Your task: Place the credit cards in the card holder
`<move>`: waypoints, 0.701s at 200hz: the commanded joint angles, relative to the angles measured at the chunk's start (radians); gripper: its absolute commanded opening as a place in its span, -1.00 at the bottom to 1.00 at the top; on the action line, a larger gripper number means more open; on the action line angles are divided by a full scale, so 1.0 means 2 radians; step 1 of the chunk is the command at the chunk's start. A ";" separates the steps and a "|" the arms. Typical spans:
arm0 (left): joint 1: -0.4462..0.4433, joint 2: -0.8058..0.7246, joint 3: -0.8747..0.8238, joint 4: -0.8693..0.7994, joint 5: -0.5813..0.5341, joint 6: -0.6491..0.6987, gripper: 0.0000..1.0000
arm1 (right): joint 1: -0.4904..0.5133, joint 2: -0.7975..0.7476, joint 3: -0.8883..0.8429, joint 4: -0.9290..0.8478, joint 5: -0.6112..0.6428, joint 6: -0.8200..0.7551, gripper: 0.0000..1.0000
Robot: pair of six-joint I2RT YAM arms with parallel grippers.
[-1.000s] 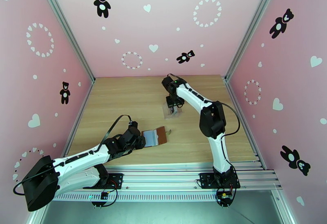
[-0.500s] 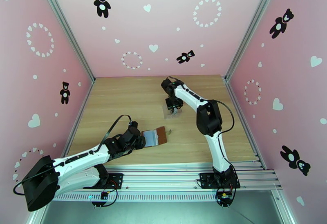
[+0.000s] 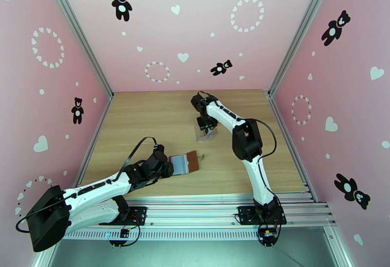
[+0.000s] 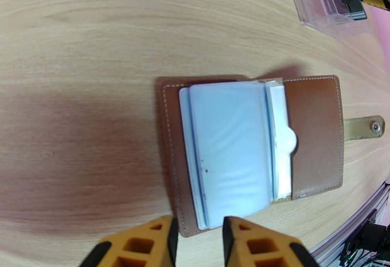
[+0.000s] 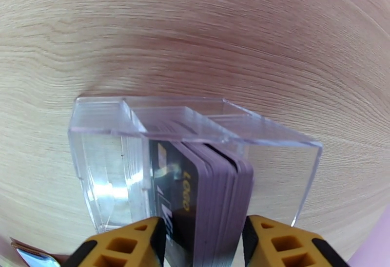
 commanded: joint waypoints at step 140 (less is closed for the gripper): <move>0.003 0.000 -0.002 -0.009 -0.003 -0.007 -0.37 | -0.050 -0.061 -0.004 -0.037 0.046 -0.023 -0.22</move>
